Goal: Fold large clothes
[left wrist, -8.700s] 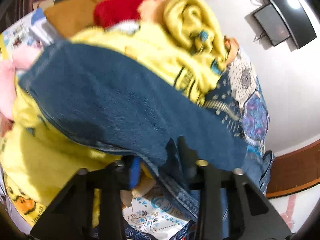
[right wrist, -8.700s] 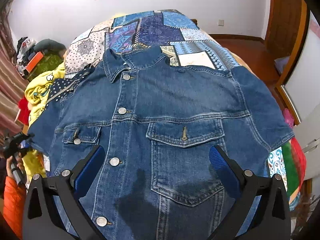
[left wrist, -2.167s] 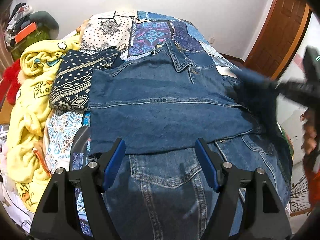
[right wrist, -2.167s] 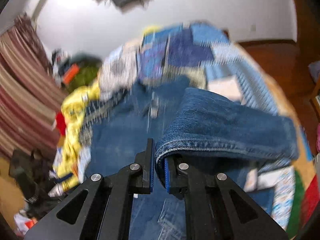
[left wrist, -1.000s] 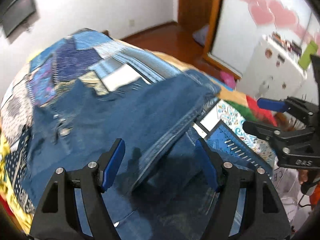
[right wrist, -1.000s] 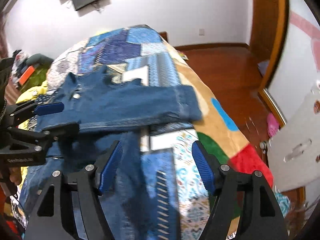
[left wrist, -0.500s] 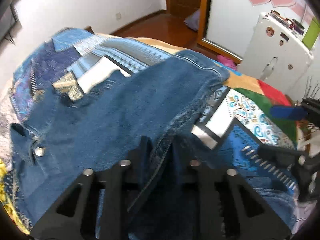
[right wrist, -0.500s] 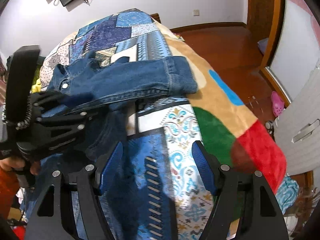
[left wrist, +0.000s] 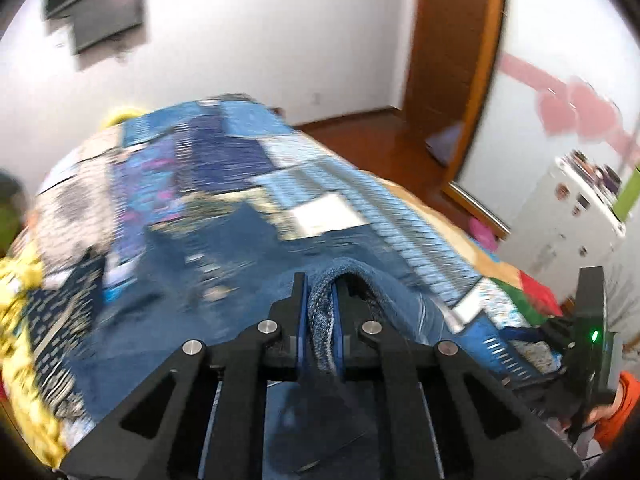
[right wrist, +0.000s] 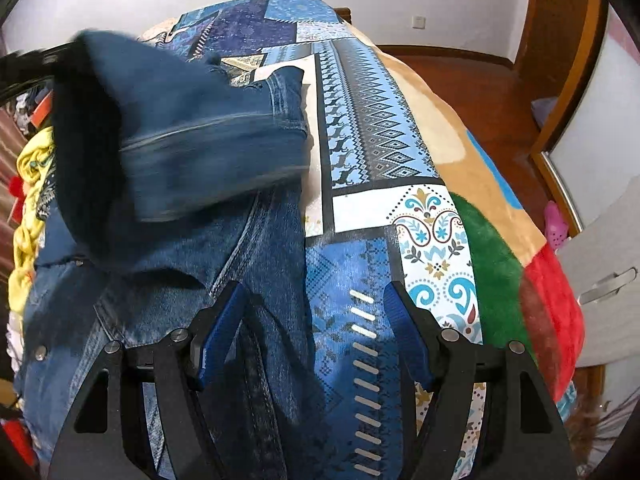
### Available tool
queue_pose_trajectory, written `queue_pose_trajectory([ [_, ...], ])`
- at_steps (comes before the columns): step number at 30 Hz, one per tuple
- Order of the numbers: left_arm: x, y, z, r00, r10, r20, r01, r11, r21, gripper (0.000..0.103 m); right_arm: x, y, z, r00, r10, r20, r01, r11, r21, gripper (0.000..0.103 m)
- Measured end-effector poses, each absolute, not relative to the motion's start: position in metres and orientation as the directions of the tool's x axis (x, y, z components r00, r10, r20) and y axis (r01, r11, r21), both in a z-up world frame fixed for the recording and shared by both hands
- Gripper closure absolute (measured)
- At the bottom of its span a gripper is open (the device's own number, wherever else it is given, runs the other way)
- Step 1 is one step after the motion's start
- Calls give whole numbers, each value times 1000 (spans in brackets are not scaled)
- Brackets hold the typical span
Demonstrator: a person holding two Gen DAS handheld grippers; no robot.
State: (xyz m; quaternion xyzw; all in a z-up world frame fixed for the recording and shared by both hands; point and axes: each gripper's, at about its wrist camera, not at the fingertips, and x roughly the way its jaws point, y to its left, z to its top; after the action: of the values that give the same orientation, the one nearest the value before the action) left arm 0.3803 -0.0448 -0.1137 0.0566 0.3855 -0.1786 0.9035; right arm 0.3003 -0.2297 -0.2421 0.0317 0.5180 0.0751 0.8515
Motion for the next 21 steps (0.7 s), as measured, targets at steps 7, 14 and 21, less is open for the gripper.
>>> queue_pose_trajectory([
  [7, 342, 45, -164, 567, -221, -794, 209, 970, -121, 92, 302, -233, -246, 435, 154, -887, -76, 988, 134, 27],
  [14, 312, 60, -230, 463, -150, -874, 137, 986, -97, 78, 303, -226, -247, 431, 119, -894, -62, 993, 102, 26],
  [21, 309, 55, -209, 508, -54, -859, 148, 989, 26, 47, 302, -218, -232, 444, 70, -893, -78, 996, 40, 26],
])
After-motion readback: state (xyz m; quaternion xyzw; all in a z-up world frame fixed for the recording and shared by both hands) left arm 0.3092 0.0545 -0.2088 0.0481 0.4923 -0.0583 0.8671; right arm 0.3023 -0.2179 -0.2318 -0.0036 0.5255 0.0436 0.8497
